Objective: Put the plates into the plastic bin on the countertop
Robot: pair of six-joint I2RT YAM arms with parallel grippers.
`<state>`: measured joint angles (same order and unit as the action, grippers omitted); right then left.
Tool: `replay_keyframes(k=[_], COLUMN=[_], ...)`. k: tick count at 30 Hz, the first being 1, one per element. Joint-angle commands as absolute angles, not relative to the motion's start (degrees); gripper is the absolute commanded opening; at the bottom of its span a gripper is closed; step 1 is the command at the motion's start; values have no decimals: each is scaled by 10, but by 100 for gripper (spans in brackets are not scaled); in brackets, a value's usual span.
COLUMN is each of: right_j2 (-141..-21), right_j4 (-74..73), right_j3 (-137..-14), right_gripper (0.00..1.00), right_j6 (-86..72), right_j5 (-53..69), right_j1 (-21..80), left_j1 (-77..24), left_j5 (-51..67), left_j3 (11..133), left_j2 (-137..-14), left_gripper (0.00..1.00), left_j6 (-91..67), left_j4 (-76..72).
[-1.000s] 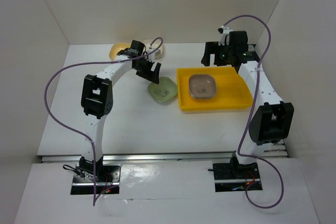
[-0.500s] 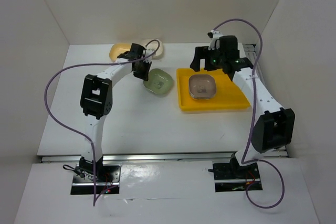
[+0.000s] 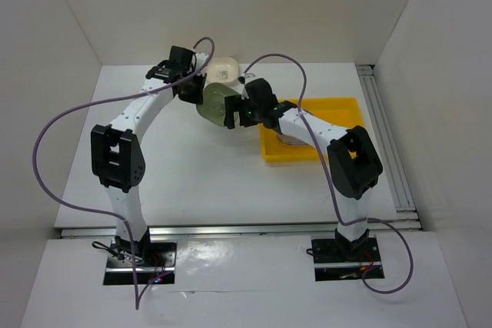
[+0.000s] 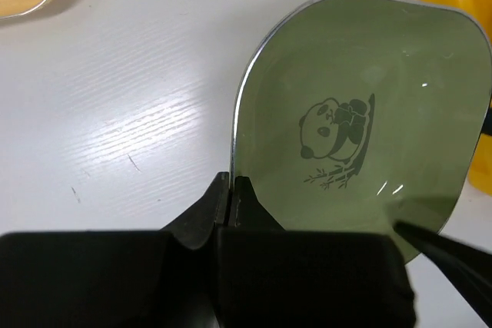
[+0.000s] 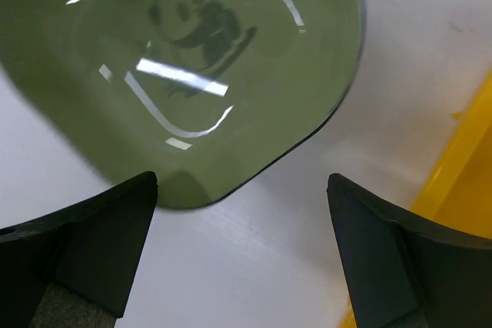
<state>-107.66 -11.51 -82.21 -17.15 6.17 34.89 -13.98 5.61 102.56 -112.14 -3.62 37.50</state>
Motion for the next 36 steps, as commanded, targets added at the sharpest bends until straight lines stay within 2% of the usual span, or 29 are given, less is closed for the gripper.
replay_keyframes(k=[1, 3, 6, 7, 10, 12, 13, 14, 15, 16, 17, 18, 21, 30, 33, 36], right_j2=[-1073, -1073, -1078, -1084, -1084, -1084, -1084, -1084, -1084, -1084, -1075, -1069, -1027, -942, -928, -933], right_j4=[-57, -41, -35, -35, -21, -16, -16, -25, -34, -56, -67, -77, -117, -282, -282, -274], right_j3=[-867, -862, -862, -862, -857, -857, -857, -857, -867, -879, -884, -884, -881, -841, -804, -788], right_gripper=[97, 97, 83, 75, 38, 18, 5, 0, 0, 0, 0, 0, 0, 0, 0, 0], right_j6=[-194, -200, -215, -221, -228, -235, -235, -235, -235, -235, -235, -229, -206, -48, -34, -24], right_j5=[-31, -40, -48, -42, -21, -15, -15, -21, -21, -44, -57, -70, -92, -6, 41, 72], right_j1=[361, 361, 361, 361, 361, 361, 361, 361, 361, 361, 353, 346, 301, 119, 49, 28], left_j1=[-142, -142, -142, -142, -142, -142, -142, -142, -142, -142, -137, -137, -123, -44, -20, -8], left_j5=[82, 89, 110, 119, 142, 148, 163, 163, 163, 163, 163, 163, 163, 128, 123, 118], left_j3=[1046, 1046, 1040, 1035, 1034, 1034, 1043, 1048, 1055, 1073, 1083, 1094, 1146, 1250, 1298, 1351], left_j2=[-1082, -1074, -1059, -1059, -1048, -1048, -1048, -1048, -1048, -1055, -1055, -1060, -1076, -1166, -1223, -1279], left_gripper=[0, 0, 0, 0, 0, 0, 6, 15, 30, 73, 93, 100, 100, 100, 100, 100], left_j6=[-62, -62, -69, -69, -74, -79, -79, -79, -79, -79, -79, -79, -73, -40, -26, -15], left_j4=[393, 393, 393, 393, 398, 398, 398, 398, 403, 403, 409, 414, 420, 436, 436, 436])
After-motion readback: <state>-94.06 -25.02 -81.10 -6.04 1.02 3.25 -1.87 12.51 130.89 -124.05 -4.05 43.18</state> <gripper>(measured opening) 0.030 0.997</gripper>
